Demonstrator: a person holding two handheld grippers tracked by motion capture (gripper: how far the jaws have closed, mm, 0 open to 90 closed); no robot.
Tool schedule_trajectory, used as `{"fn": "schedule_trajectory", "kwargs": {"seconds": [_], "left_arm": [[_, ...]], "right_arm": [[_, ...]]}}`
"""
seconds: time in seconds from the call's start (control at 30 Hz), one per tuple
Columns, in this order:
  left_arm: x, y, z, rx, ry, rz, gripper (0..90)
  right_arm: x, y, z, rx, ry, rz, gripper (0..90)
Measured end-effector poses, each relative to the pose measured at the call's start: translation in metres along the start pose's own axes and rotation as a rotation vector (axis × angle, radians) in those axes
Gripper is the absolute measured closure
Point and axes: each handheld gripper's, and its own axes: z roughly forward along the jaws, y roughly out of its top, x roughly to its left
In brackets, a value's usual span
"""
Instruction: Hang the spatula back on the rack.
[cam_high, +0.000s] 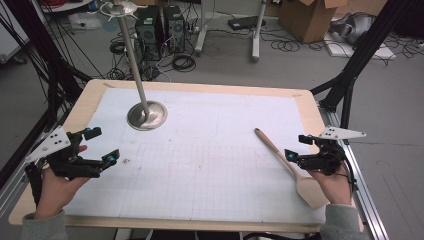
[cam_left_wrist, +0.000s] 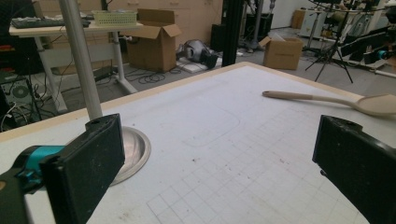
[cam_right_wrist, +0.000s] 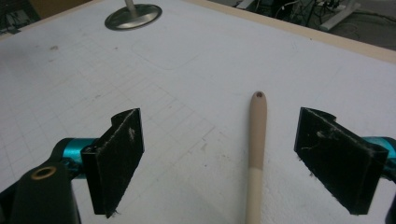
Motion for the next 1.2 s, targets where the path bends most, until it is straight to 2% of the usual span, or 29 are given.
{"fn": "schedule_trajectory", "kwargs": {"seconds": [0.07, 0.2, 0.33, 0.43, 0.6, 0.77, 0.8, 1.2], "left_arm": [[0.000, 0.000, 0.000, 0.002, 0.001, -0.001, 2.8], [0.001, -0.001, 0.002, 0.007, 0.001, -0.004, 2.8], [0.001, -0.002, 0.002, 0.009, 0.000, -0.004, 2.8], [0.001, -0.002, 0.002, 0.010, 0.002, -0.005, 2.8], [0.002, -0.003, 0.002, 0.014, -0.003, -0.007, 2.8], [0.001, -0.003, 0.003, 0.017, -0.006, -0.006, 2.8], [0.001, -0.003, 0.003, 0.018, -0.006, -0.005, 2.7], [0.002, -0.003, 0.003, 0.025, 0.019, -0.001, 2.8]], "right_arm": [[-0.001, -0.001, 0.001, 0.002, -0.005, -0.003, 14.8], [-0.008, -0.006, 0.007, 0.044, -0.021, 0.020, 14.8], [-0.010, -0.009, 0.009, 0.057, -0.017, 0.023, 14.8], [-0.014, -0.012, 0.016, 0.095, -0.020, 0.039, 14.9], [-0.017, -0.017, 0.022, 0.123, -0.012, 0.058, 15.6], [-0.017, -0.019, 0.028, 0.171, -0.023, 0.046, 17.9], [-0.017, -0.020, 0.029, 0.198, -0.033, 0.038, 20.4], [-0.020, -0.025, 0.041, 0.287, -0.076, 0.028, 25.0]]}}
